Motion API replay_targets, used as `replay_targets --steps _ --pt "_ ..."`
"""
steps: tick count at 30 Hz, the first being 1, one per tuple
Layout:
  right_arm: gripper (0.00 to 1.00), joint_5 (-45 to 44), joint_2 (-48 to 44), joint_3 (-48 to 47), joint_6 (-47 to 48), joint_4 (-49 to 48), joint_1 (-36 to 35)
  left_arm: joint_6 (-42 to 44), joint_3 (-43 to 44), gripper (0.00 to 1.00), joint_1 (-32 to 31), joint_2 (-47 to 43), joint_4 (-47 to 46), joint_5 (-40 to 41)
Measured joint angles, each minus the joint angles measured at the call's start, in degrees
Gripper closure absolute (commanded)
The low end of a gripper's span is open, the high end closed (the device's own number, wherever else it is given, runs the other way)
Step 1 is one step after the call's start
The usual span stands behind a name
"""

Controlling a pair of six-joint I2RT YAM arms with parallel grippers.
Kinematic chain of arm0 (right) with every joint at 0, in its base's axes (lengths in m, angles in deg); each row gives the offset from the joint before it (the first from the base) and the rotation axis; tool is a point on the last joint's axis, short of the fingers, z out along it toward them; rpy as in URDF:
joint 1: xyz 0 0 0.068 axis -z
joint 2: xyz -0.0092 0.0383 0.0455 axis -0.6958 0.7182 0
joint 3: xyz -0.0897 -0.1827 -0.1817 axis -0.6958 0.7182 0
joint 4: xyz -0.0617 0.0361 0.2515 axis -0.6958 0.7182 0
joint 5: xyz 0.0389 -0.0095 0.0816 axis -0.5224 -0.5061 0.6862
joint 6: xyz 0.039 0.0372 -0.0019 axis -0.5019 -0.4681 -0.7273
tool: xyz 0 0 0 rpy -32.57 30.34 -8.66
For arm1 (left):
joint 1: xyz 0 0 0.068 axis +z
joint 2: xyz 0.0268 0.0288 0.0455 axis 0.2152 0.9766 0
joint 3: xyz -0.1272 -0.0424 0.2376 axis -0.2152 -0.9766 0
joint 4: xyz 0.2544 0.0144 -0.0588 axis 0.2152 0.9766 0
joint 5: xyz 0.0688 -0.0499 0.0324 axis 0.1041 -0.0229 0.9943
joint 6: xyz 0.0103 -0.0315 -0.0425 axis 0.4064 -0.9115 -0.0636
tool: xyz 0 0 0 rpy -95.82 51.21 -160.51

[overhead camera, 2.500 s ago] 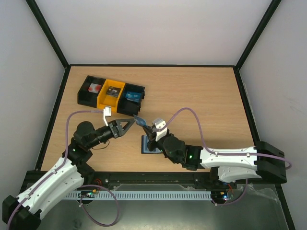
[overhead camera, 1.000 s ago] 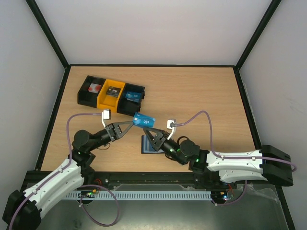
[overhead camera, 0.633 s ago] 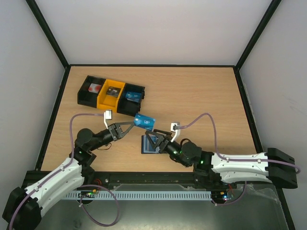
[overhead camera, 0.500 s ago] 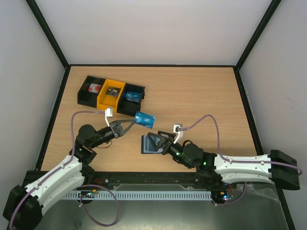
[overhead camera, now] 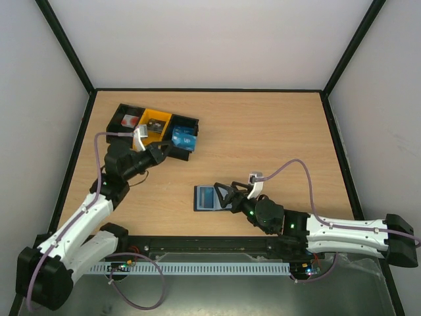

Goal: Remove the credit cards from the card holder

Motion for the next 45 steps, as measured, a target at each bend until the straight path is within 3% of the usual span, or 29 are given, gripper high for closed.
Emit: replay_targets --steps 7,16,25,45 --pt "0.02 -0.48 -2.51 0.26 0.66 2.97 0.0 5.51 5.92 0.97 5.03 9.62 6.29 5.33" --pt "0.02 -0.11 -3.41 0.26 2.54 6.05 0.0 9.94 16.46 0.97 5.42 23.04 11.26 11.26" --pt "0.02 0.22 -4.63 0.26 3.23 6.51 0.0 12.22 22.4 0.97 5.42 33.31 11.08 15.61" --pt "0.02 -0.31 -4.63 0.26 5.55 7.26 0.0 12.5 27.45 0.97 5.42 50.07 5.03 15.74"
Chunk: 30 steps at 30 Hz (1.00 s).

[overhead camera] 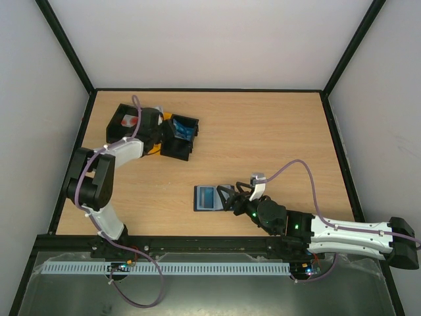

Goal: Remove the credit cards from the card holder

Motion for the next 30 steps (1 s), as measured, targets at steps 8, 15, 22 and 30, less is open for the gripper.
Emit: replay_targets --steps 8,15,22,30 --pt "0.02 -0.22 0.0 0.0 0.48 0.0 0.0 -0.11 0.17 0.97 -0.02 2.51 -3.45 -0.22" --pt "0.02 -0.7 -0.66 0.0 0.46 1.01 0.0 -0.07 0.17 0.97 -0.07 4.42 -4.17 -0.28" --pt "0.02 -1.27 -1.29 0.0 0.46 1.09 0.0 0.85 2.19 0.94 -0.15 6.51 -4.04 -0.46" --pt "0.02 -1.6 -1.77 0.0 0.42 1.49 0.0 1.68 3.72 0.91 -0.17 7.41 -2.97 -0.42"
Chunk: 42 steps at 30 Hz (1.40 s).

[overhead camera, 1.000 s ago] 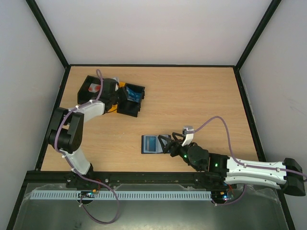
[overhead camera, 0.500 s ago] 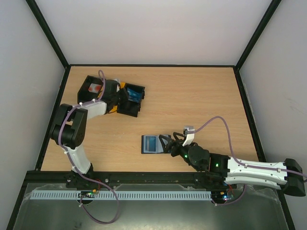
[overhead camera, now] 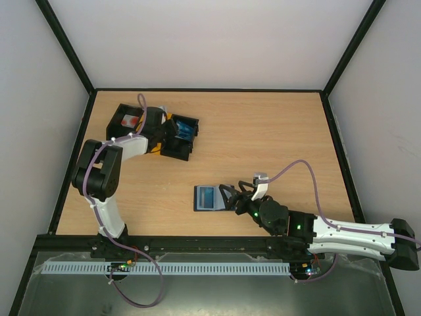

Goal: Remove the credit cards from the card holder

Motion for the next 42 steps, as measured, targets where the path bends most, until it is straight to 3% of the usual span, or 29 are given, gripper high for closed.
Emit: replay_targets --steps 24,29,38,42 --pt "0.02 -1.97 -0.68 0.26 -2.49 1.33 0.0 1.88 2.78 0.66 -0.11 -0.31 3.37 0.07" --pt "0.02 -2.8 -0.68 0.17 -3.56 2.58 0.0 2.01 2.78 0.52 -0.11 -1.97 4.96 -1.53" --pt "0.02 -4.61 0.13 -2.47 -7.13 9.05 0.0 2.25 0.39 0.03 -0.11 -14.16 8.44 -5.03" --pt "0.02 -4.33 1.36 -4.15 -7.74 10.54 0.0 2.84 -3.85 0.0 -0.61 -21.2 10.19 -6.34"
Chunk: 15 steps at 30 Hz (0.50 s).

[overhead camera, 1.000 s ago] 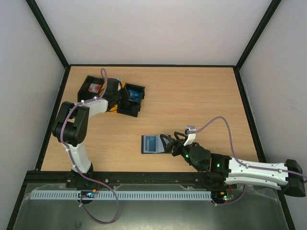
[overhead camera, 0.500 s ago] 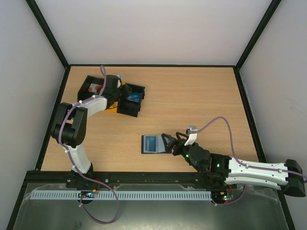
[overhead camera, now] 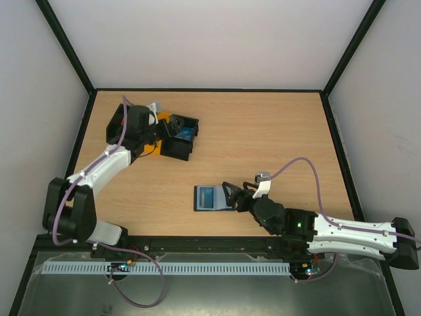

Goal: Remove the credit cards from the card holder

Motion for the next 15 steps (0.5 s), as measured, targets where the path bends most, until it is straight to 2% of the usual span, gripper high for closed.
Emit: replay_targets --steps 6,10,15 --pt "0.02 1.03 1.51 -0.24 -0.79 -0.02 0.0 0.52 -7.67 0.0 -1.46 -11.13 3.74 -1.64" --pt "0.0 1.11 7.58 -2.84 -1.75 0.92 0.0 -0.11 -14.23 0.0 -2.56 -19.67 4.57 -2.51" --pt "0.17 2.49 18.34 -7.5 -2.12 2.27 0.02 -2.6 -22.75 0.01 -3.63 -28.63 4.48 -4.68"
